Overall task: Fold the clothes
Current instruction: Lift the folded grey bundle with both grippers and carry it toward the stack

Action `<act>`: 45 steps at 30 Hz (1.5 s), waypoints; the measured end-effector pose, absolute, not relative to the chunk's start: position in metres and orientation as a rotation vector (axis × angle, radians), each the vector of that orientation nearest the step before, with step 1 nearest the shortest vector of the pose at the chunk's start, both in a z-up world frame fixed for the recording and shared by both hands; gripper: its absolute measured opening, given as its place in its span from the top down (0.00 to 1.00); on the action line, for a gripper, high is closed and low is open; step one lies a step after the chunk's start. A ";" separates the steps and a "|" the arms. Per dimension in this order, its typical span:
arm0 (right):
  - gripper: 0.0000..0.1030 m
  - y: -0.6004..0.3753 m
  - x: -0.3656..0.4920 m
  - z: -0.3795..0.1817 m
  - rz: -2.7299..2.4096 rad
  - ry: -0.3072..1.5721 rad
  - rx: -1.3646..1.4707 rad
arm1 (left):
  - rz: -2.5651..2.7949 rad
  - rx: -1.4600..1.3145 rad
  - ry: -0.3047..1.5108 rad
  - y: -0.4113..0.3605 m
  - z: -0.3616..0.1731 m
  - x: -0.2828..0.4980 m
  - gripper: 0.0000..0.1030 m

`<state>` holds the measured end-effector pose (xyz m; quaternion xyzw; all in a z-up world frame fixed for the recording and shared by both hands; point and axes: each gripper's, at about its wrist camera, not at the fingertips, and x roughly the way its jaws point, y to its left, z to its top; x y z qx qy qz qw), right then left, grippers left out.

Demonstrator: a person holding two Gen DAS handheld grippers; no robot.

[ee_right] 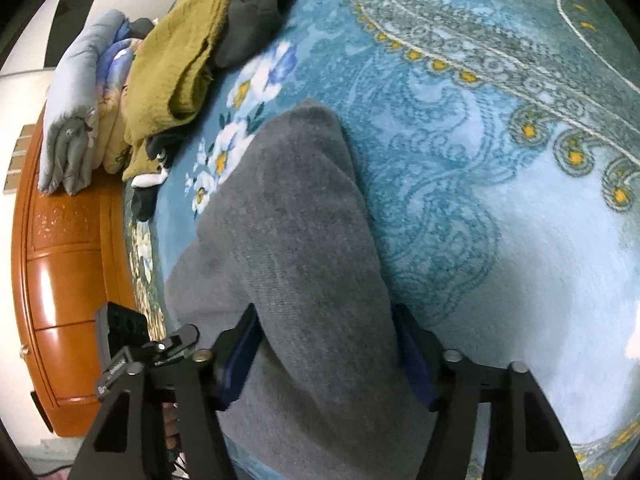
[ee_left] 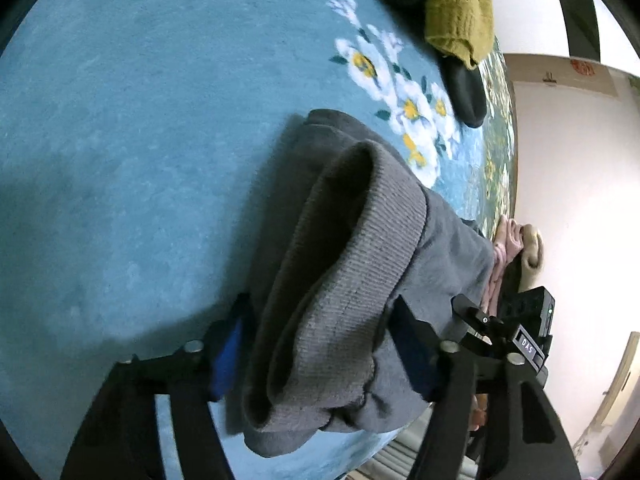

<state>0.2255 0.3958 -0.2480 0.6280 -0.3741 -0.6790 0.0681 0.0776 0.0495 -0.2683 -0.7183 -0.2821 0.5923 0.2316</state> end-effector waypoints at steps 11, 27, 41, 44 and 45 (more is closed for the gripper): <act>0.63 0.387 0.230 -0.220 -2.070 -1.161 1.907 | 1.718 -2.002 -0.589 0.059 -0.229 0.088 0.72; 0.64 0.415 0.280 -0.104 -2.149 -1.212 1.809 | 1.667 -1.888 -0.478 0.090 -0.125 0.114 0.73; 0.64 0.536 0.295 -0.024 -2.304 -1.234 1.596 | 1.692 -1.718 -0.345 0.240 -0.038 0.113 0.73; 0.64 0.595 0.297 -0.013 -2.317 -1.237 1.537 | 1.711 -1.696 -0.318 0.297 -0.023 0.117 0.73; 0.64 0.613 0.297 -0.009 -2.319 -1.232 1.526 | 1.716 -1.691 -0.312 0.318 -0.017 0.120 0.73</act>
